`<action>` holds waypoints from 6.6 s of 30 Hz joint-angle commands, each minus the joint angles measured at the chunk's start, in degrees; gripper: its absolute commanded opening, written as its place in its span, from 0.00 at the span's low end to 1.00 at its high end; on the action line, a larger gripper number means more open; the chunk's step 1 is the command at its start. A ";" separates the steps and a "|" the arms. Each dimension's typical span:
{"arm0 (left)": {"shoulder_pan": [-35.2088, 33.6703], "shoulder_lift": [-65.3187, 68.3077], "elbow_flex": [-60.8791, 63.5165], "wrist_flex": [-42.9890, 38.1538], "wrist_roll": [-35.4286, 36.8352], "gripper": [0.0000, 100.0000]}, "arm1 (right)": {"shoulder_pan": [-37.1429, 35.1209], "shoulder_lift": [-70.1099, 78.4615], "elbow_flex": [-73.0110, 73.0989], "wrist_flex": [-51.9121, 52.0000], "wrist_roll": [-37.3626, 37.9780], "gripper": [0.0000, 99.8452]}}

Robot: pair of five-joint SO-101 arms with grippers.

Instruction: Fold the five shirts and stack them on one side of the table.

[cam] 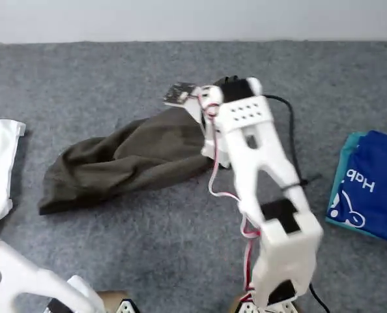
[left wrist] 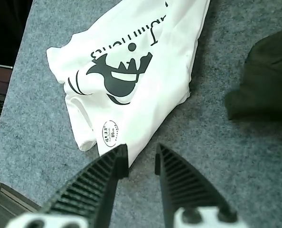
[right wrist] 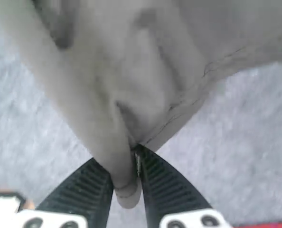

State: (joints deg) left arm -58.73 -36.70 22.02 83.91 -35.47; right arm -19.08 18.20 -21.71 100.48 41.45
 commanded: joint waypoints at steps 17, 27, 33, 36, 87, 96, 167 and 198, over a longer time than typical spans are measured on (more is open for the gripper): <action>33.23 -0.70 4.79 8.44 1.05 0.10 | 19.21 -45.05 42.11 2.33 10.55 0.01; 45.54 16.70 15.87 -9.76 5.89 0.11 | 14.55 -45.05 41.85 2.15 4.13 0.01; 45.36 38.15 5.67 -14.86 3.43 0.11 | 14.37 -45.05 41.93 -2.33 0.26 0.01; 43.43 48.18 -5.76 -14.77 3.08 0.11 | 14.29 -44.97 42.02 -5.76 -2.81 0.01; 38.33 29.36 1.98 4.84 -20.92 0.21 | 15.25 -37.41 42.73 -25.36 -9.85 0.01; 39.91 40.53 5.85 -9.23 -19.25 0.21 | 14.37 -37.41 42.73 -25.36 -9.67 0.01; 39.82 -0.97 -60.09 -15.21 -10.81 0.01 | 23.60 -37.49 -37.71 -4.00 19.16 0.01; 40.26 -5.36 -24.92 13.80 -13.89 0.01 | 4.53 -36.00 23.38 -2.33 14.24 0.01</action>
State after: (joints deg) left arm -18.55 -42.59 -13.14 97.80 -48.75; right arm -9.76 -19.34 -9.67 100.22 56.57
